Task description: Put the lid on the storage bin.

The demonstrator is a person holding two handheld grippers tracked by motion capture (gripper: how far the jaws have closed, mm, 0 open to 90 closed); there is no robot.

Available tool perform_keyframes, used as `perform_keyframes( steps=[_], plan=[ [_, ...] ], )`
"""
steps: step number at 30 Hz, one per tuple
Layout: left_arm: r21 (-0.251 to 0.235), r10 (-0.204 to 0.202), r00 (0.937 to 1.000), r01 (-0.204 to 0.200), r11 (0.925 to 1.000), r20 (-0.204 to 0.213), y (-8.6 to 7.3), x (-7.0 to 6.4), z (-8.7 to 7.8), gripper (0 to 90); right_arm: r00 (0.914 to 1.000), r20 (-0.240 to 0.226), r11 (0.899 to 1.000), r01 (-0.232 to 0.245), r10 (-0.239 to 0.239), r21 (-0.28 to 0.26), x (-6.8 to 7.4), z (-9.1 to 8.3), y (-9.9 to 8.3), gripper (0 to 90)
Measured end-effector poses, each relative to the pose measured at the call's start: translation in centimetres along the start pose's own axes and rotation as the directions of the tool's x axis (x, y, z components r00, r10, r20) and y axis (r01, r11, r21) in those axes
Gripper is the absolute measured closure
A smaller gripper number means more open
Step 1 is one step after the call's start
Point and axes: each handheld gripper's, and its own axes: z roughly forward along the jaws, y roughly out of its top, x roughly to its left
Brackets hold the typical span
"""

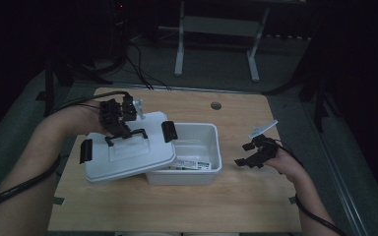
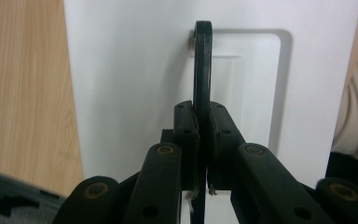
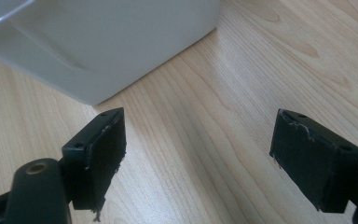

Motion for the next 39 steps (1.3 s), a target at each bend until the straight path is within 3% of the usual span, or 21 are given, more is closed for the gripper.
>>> perform_keyframes(
  steps=[8,14,17,19,20,33,39],
  plan=[
    [0.006,0.066,0.9978,-0.066,0.9978,0.010,3.5,-0.2,0.5,84.1,0.9998,0.011,1.000,0.015,-0.015,0.006,0.3,0.1,0.0,17.9],
    [0.018,0.073,0.9973,-0.073,0.9972,0.013,5.4,0.0,1.1,84.1,0.9997,0.013,1.000,0.019,-0.019,-0.004,0.4,0.1,-0.1,17.9],
    [0.012,0.098,0.9950,-0.099,0.9951,0.015,6.5,-0.1,1.3,84.1,0.9998,0.013,1.000,0.018,-0.018,0.002,0.4,0.1,-0.2,17.7],
    [0.012,0.098,0.9950,-0.099,0.9951,0.015,6.5,-0.1,1.3,84.1,0.9998,0.012,1.000,0.018,-0.018,0.002,0.4,0.1,-0.2,17.7],
    [0.008,0.113,0.9936,-0.113,0.9936,0.007,7.6,-0.1,1.5,84.1,0.9997,0.013,1.000,0.020,-0.020,0.002,0.5,0.0,-0.3,17.7],
    [0.021,0.192,0.9813,-0.192,0.9811,0.012,11.8,-0.8,2.8,84.1,0.9997,0.007,1.000,0.022,-0.022,0.002,0.5,0.1,-0.4,17.7],
    [0.015,0.207,0.9781,-0.208,0.9781,0.019,13.0,-1.1,3.3,84.1,0.9998,0.004,1.000,0.018,-0.018,0.002,0.5,0.1,-0.5,17.6]
  ],
)
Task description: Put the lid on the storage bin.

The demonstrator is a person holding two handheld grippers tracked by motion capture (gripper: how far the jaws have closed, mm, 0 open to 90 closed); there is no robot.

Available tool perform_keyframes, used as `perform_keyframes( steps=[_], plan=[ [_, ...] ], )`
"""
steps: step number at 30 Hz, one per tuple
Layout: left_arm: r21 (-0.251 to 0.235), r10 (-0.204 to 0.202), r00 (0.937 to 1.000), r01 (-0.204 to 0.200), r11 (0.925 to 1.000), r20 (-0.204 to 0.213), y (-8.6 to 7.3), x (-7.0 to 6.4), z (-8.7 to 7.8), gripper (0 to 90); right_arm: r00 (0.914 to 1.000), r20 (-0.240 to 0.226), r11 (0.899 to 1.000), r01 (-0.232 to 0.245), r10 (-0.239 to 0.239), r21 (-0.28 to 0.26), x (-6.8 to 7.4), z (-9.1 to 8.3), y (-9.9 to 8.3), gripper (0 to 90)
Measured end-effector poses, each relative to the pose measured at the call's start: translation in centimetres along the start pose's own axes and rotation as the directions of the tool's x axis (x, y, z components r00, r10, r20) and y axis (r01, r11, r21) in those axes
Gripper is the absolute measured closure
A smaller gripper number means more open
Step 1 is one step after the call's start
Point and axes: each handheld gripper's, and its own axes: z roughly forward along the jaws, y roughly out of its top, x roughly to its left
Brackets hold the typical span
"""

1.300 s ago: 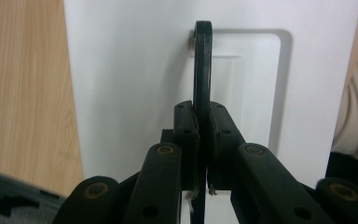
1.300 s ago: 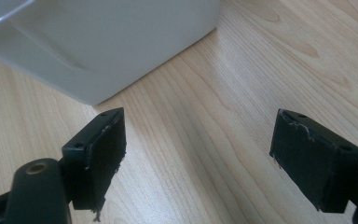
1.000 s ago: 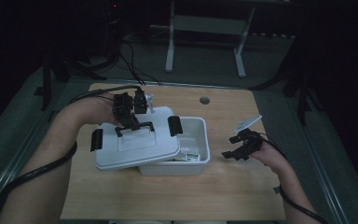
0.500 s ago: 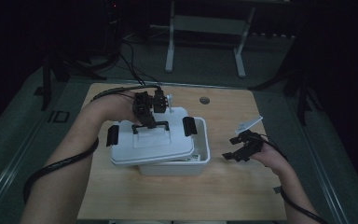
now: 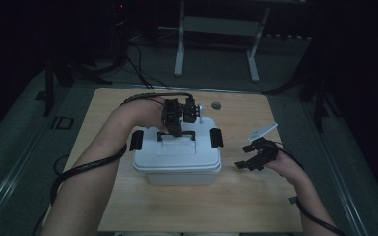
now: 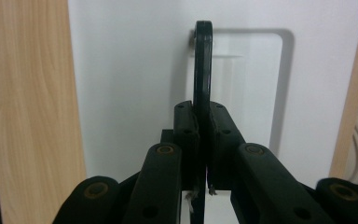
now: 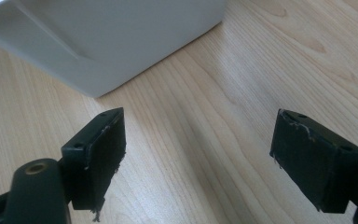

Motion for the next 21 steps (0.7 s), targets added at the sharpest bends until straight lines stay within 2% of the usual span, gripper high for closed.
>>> perform_keyframes(
  steps=[4,7,21],
  plan=[
    [0.005,0.019,0.9998,-0.019,0.9998,0.007,0.8,0.1,0.4,84.1,1.0000,0.002,1.000,-0.001,0.001,0.002,-0.1,0.0,-0.1,17.7],
    [0.010,0.014,0.9999,-0.014,0.9999,0.008,1.2,0.3,0.8,84.1,1.0000,0.000,1.000,-0.003,0.003,-0.001,-0.1,0.0,-0.2,17.7],
    [0.031,0.011,0.9998,-0.012,0.9994,0.014,1.3,0.7,2.6,84.1,0.9999,-0.008,1.000,-0.008,0.008,-0.002,-0.1,0.0,-0.5,17.7]
  ],
)
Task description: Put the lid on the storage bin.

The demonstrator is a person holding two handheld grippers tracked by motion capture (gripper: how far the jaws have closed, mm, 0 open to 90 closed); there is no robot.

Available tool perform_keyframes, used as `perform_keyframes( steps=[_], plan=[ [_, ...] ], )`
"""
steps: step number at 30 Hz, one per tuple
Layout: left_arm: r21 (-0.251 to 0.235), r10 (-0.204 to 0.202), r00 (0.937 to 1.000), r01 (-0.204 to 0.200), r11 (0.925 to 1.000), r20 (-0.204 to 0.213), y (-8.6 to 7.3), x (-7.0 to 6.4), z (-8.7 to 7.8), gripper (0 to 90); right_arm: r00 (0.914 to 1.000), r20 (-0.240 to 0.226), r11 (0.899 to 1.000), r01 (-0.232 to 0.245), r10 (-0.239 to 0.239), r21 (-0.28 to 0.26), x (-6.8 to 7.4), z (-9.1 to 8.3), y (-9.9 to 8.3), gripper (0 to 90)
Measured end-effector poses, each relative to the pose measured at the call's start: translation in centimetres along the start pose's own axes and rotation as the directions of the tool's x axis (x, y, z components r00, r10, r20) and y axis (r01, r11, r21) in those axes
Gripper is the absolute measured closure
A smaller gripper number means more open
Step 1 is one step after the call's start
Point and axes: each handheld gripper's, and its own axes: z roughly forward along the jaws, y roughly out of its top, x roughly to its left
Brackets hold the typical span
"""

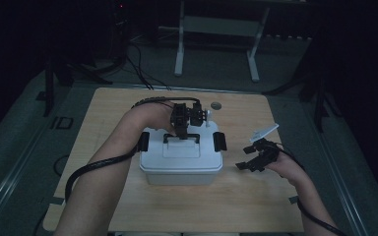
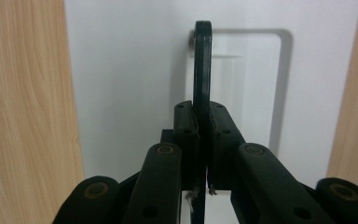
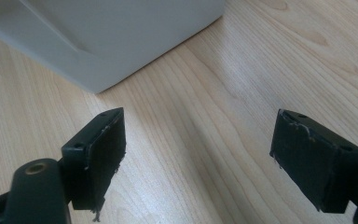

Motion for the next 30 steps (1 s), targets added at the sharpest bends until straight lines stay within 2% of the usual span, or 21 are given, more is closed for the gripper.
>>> perform_keyframes(
  steps=[10,11,12,14,17,22,24,25,27,29,30],
  plan=[
    [-0.025,-0.006,0.9999,0.006,0.9997,0.010,-0.2,0.2,0.3,83.8,0.9999,-0.010,1.000,0.008,-0.008,0.004,0.2,0.5,0.3,17.7],
    [-0.029,-0.019,0.9997,0.020,0.9994,0.016,-0.2,0.2,0.3,83.6,0.9999,-0.011,1.000,0.007,-0.007,0.005,0.2,0.6,0.3,17.7],
    [-0.031,-0.012,0.9999,0.013,0.9994,0.011,-0.3,0.2,0.3,83.5,0.9999,-0.011,1.000,0.007,-0.007,0.006,0.3,0.6,0.3,17.7],
    [-0.037,-0.037,0.9993,0.037,0.9987,-0.006,-0.5,0.3,0.3,81.6,0.9999,-0.012,1.000,0.010,-0.010,0.005,0.3,0.6,0.3,17.7],
    [-0.072,-0.054,0.9977,0.051,0.9961,-0.041,-0.9,0.4,0.1,70.7,0.9999,-0.011,1.000,0.010,-0.010,0.005,0.3,0.5,0.3,17.7],
    [-0.081,-0.103,0.9938,0.099,0.9918,-0.044,-2.1,0.5,0.3,54.0,0.9999,-0.013,1.000,0.010,-0.010,0.004,0.4,0.5,0.3,17.7],
    [-0.097,-0.139,0.9901,0.136,0.9860,-0.023,-2.6,0.6,0.3,47.7,0.9998,-0.014,1.000,0.014,-0.014,0.005,0.5,0.5,0.4,17.7],
    [-0.105,-0.154,0.9877,0.150,0.9831,-0.027,-2.9,0.6,0.2,43.2,0.9998,-0.013,1.000,0.016,-0.016,0.006,0.5,0.5,0.4,17.7],
    [-0.113,-0.176,0.9842,0.172,0.9785,-0.022,-3.5,0.6,0.3,40.4,0.9998,-0.014,1.000,0.016,-0.016,0.006,0.6,0.5,0.5,17.7],
    [-0.129,-0.208,0.9781,0.206,0.9699,0.002,-4.2,0.6,0.3,33.0,0.9998,-0.013,1.000,0.017,-0.017,0.008,0.6,0.5,0.6,17.7],
    [-0.132,-0.210,0.9777,0.208,0.9692,-0.003,-4.6,0.5,0.3,28.9,0.9998,-0.014,1.000,0.016,-0.016,0.010,0.6,0.5,0.6,17.7]
  ],
)
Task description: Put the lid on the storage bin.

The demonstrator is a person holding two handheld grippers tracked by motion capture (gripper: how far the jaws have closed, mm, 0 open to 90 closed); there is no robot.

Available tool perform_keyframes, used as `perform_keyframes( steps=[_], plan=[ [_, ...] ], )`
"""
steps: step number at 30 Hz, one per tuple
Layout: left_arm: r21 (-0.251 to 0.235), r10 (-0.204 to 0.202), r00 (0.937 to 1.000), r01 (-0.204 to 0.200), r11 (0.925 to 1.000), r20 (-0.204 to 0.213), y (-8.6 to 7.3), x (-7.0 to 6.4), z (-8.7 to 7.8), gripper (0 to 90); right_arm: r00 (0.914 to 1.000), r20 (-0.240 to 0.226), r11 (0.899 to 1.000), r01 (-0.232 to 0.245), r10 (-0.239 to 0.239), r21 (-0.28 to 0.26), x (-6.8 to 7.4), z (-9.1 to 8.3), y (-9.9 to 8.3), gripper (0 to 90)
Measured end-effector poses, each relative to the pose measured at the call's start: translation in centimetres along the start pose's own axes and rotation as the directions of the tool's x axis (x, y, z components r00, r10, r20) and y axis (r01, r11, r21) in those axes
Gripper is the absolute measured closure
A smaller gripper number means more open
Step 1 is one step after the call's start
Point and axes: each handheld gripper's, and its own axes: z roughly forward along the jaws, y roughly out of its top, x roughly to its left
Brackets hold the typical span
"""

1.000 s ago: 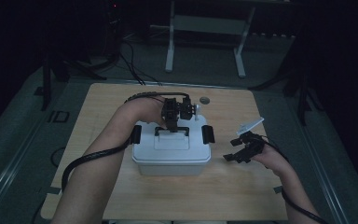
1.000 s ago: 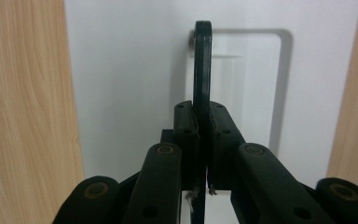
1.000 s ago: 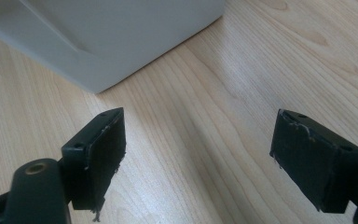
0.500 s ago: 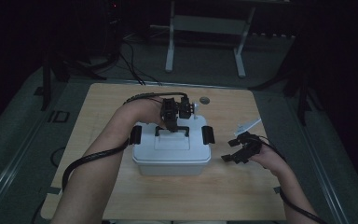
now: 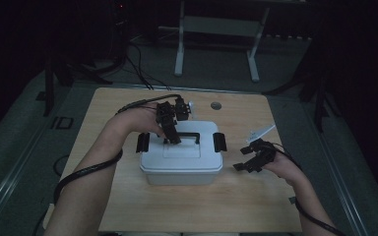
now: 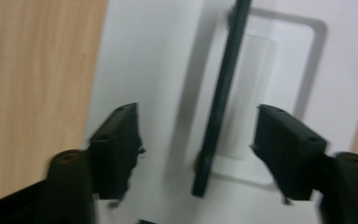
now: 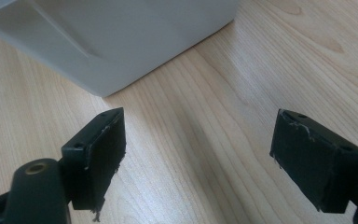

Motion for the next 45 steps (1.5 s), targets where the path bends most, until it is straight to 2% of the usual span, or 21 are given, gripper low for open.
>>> perform_keyframes(
  steps=[2,3,4,7,11,13,15,17,19,23,24,26,30,32,34,37,38,39,41,43,45],
  plan=[
    [-0.014,-0.021,0.9997,0.021,0.9997,0.016,-0.8,0.1,-0.1,25.0,1.0000,0.001,1.000,0.001,-0.001,0.002,0.0,0.0,0.0,17.7],
    [-0.017,-0.031,0.9993,0.032,0.9993,0.020,-1.2,0.1,-0.2,18.5,1.0000,0.001,1.000,0.001,-0.001,0.000,0.0,0.0,0.0,17.7],
    [-0.020,-0.043,0.9990,0.043,0.9989,0.015,-1.6,0.2,-0.1,16.4,1.0000,0.001,1.000,0.000,0.000,-0.002,0.0,0.0,0.0,17.7],
    [-0.052,-0.067,0.9977,0.068,0.9964,0.010,-2.8,0.2,0.0,14.6,1.0000,0.006,1.000,-0.006,0.006,-0.003,0.0,-0.1,0.0,17.7],
    [-0.084,-0.082,0.9964,0.080,0.9932,-0.022,-4.1,0.2,0.3,14.6,0.9998,0.013,1.000,-0.012,0.012,-0.006,-0.1,-0.1,-0.1,17.7],
    [-0.107,-0.097,0.9953,0.095,0.9897,-0.007,-4.7,0.2,0.4,14.6,0.9997,0.017,1.000,-0.015,0.015,-0.007,-0.2,-0.1,-0.2,17.6],
    [-0.123,-0.103,0.9942,0.098,0.9875,-0.031,-5.3,0.1,0.5,14.6,0.9996,0.019,1.000,-0.023,0.023,-0.015,-0.3,-0.2,-0.2,17.0],
    [-0.150,-0.120,0.9928,0.117,0.9817,-0.007,-6.0,0.2,0.4,14.6,0.9995,0.022,0.999,-0.024,0.025,-0.023,-0.3,-0.2,-0.3,16.9],
    [-0.152,-0.123,0.9924,0.119,0.9812,-0.012,-6.3,0.2,0.5,14.6,0.9993,0.023,0.999,-0.029,0.029,-0.023,-0.4,-0.2,-0.3,16.9],
    [-0.163,-0.156,0.9877,0.153,0.9746,-0.007,-7.6,0.2,0.6,14.6,0.9990,0.028,0.999,-0.034,0.035,-0.030,-0.5,-0.2,-0.4,16.9],
    [-0.168,-0.163,0.9863,0.158,0.9731,-0.021,-7.8,0.2,0.7,14.6,0.9989,0.030,0.999,-0.035,0.036,-0.032,-0.6,-0.3,-0.5,16.9],
    [-0.197,-0.182,0.9831,0.176,0.9645,-0.015,-8.5,0.2,0.7,14.6,0.9979,0.038,0.997,-0.052,0.053,-0.049,-0.6,-0.3,-0.6,15.4],
    [-0.266,-0.191,0.9800,0.170,0.9490,-0.056,-10.2,0.0,0.7,14.5,0.9951,0.067,0.995,-0.069,0.073,-0.068,-0.7,-0.1,-0.7,15.4],
    [-0.290,-0.220,0.9742,0.197,0.9363,-0.048,-11.2,0.1,0.7,14.5,0.9949,0.072,0.996,-0.067,0.072,-0.065,-0.7,-0.1,-0.8,15.3],
    [-0.310,-0.236,0.9698,0.206,0.9281,-0.062,-12.0,0.1,0.8,14.5,0.9944,0.075,0.996,-0.070,0.075,-0.064,-0.7,0.0,-0.8,15.3],
    [-0.331,-0.273,0.9607,0.242,0.9120,-0.050,-13.5,0.1,1.2,14.5,0.9937,0.080,0.995,-0.074,0.079,-0.066,-0.8,0.0,-0.9,15.3],
    [-0.342,-0.281,0.9589,0.253,0.9051,-0.036,-13.8,0.2,1.2,13.9,0.9932,0.083,0.995,-0.077,0.082,-0.066,-0.8,0.0,-1.0,15.3],
    [-0.360,-0.299,0.9539,0.270,0.8932,-0.026,-14.2,0.1,1.2,13.9,0.9928,0.085,0.995,-0.078,0.084,-0.066,-0.8,0.0,-1.0,15.3],
    [-0.380,-0.314,0.9487,0.277,0.8825,-0.037,-14.9,0.1,1.1,13.9,0.9924,0.088,0.994,-0.080,0.086,-0.069,-0.8,0.0,-1.1,15.3],
    [-0.417,-0.331,0.9435,0.293,0.8603,-0.019,-15.5,0.1,0.9,13.9,0.9920,0.091,0.994,-0.082,0.088,-0.067,-0.9,0.1,-1.1,15.3],
    [-0.436,-0.336,0.9415,0.291,0.8517,-0.028,-15.9,0.0,0.6,13.9,0.9917,0.090,0.994,-0.087,0.092,-0.067,-1.0,0.1,-1.2,15.3]
  ],
)
